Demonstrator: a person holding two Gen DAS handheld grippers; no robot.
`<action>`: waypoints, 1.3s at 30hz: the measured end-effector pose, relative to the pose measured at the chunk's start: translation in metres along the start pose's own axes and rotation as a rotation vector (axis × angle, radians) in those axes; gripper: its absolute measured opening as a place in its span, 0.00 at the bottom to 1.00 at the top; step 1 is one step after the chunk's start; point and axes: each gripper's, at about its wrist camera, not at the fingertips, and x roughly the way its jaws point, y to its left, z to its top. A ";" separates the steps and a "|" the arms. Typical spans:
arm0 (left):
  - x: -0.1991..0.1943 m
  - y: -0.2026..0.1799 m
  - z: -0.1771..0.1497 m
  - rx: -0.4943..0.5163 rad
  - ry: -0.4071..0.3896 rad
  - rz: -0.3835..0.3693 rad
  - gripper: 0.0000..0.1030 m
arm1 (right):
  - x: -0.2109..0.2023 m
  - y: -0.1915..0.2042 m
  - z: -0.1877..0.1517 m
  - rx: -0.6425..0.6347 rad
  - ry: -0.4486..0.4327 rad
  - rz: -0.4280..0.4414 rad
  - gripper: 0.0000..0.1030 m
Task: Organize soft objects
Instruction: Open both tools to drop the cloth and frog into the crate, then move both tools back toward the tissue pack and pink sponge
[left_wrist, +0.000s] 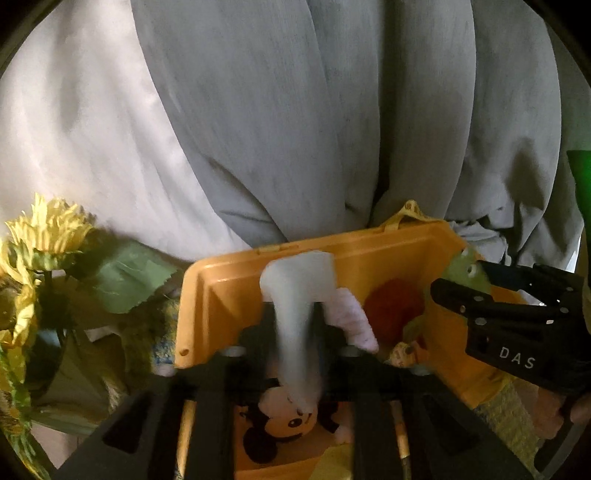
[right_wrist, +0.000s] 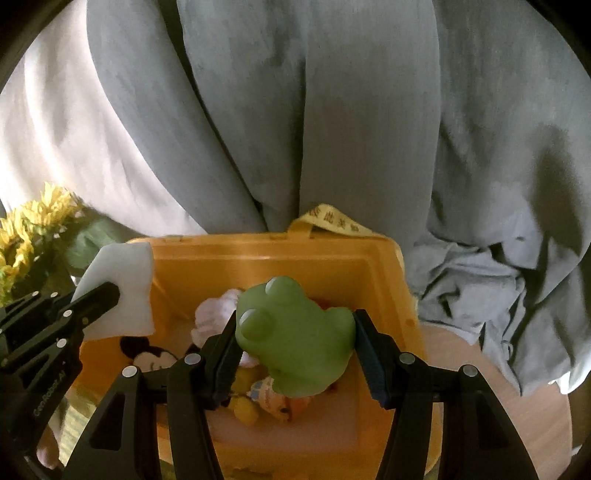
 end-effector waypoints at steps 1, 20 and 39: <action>0.001 0.000 0.000 -0.005 0.003 -0.003 0.45 | 0.001 0.000 0.000 0.002 0.002 0.000 0.60; -0.065 -0.006 -0.007 0.008 -0.097 0.097 0.65 | -0.065 0.005 -0.012 -0.015 -0.144 -0.077 0.72; -0.172 -0.023 -0.049 -0.037 -0.199 0.130 0.70 | -0.163 0.010 -0.055 0.018 -0.245 -0.056 0.75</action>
